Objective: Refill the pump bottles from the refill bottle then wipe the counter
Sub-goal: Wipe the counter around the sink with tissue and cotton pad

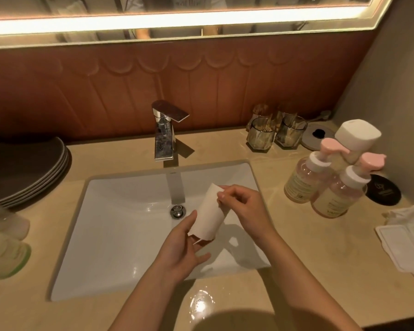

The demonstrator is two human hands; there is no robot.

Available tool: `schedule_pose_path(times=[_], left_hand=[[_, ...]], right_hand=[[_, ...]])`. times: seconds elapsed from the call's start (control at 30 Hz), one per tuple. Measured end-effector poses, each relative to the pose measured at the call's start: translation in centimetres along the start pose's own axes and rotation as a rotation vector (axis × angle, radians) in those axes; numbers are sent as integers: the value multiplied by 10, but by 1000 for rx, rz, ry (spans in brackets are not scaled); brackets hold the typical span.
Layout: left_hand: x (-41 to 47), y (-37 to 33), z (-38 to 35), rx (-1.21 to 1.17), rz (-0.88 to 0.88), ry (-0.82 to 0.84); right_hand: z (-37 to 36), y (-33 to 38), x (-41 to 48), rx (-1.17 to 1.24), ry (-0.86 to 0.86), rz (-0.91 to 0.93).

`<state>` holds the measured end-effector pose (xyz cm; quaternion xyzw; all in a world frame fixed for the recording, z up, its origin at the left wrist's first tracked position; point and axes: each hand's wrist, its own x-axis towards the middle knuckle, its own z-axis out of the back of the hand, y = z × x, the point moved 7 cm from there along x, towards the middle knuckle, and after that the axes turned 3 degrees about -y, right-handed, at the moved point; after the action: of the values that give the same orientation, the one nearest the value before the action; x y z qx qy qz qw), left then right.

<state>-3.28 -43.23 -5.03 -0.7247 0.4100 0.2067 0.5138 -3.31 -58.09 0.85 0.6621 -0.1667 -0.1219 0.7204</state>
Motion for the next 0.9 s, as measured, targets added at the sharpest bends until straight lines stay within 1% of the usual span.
schedule_pose_path(times=[0.1, 0.2, 0.27, 0.37, 0.4, 0.47, 0.53, 0.6, 0.67, 0.73, 0.8, 0.9], left_hand=[[-7, -9, 7, 148, -130, -70], [-14, -18, 11, 207, -217, -103], [-19, -27, 14, 295, -291, -112], [-25, -43, 15, 401, -476, -128], [-27, -48, 15, 407, -526, -146], [-30, -54, 16, 397, -579, -176], [-27, -53, 16, 370, -568, -156], [-23, -46, 15, 374, -502, -109], [-20, -41, 14, 441, -485, -82], [-21, -40, 14, 486, -536, -91], [-24, -44, 17, 484, -580, -98], [-32, -53, 17, 433, -610, -17]], right_hand=[[1, 3, -6, 21, -25, 10], [2, 4, -12, 61, -75, -38], [0, 4, -14, 21, -29, -117], [-10, -3, -17, -97, 140, -227], [-11, -5, -17, -125, 150, -233], [-9, -7, -18, -98, 85, -229], [-7, -11, -19, -5, -5, -273], [-8, -19, -24, 133, -81, -369], [-18, -29, -30, 387, -110, -499], [-29, -37, -34, 670, -93, -589], [-38, -36, -39, 884, -30, -615], [-46, -33, -46, 1028, 89, -585]])
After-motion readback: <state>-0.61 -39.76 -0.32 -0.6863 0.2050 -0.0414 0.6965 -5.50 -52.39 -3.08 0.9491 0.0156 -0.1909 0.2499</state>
